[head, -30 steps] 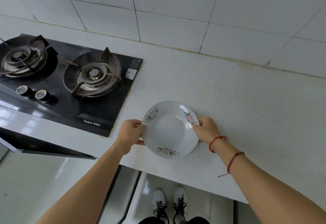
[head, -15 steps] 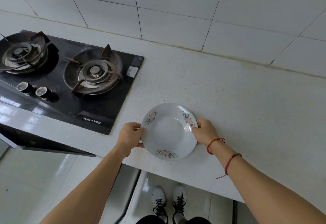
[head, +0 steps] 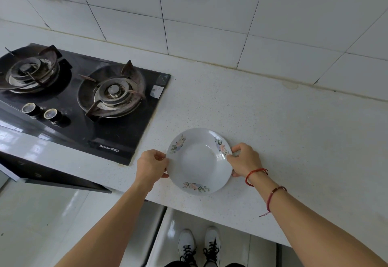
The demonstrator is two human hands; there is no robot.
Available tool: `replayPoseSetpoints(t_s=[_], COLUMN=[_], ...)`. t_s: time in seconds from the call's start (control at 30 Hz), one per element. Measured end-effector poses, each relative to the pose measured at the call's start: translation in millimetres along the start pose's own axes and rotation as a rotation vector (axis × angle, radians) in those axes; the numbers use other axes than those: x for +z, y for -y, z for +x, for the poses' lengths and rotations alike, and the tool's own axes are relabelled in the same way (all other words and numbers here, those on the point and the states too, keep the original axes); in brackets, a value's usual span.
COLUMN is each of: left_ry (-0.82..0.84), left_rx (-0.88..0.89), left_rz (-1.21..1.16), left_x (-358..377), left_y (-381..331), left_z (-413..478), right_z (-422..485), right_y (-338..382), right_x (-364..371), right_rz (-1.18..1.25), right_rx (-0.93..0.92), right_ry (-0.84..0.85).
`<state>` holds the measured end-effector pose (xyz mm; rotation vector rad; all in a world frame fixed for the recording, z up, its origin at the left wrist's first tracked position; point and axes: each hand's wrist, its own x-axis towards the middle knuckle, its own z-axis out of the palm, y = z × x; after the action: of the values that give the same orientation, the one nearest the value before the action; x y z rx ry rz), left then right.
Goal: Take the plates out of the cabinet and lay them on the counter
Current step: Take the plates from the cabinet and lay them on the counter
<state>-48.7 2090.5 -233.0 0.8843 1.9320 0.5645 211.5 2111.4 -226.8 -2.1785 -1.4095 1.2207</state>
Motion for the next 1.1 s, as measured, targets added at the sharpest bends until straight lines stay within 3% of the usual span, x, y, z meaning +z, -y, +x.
replayPoseSetpoints(t_s=[0.33,1.1], left_ry=[-0.003,0.002], left_rx=[-0.016,0.112], left_rz=[-0.019,-0.08], left_x=[0,-1], left_y=[0,-91], left_z=[0,50], right_z=[-2,51], right_y=[7,52], right_x=[-1,-49], right_rz=[-0.106,0.229], right_rx=[-0.015,-0.017], right_ry=[-0.016,-0.088])
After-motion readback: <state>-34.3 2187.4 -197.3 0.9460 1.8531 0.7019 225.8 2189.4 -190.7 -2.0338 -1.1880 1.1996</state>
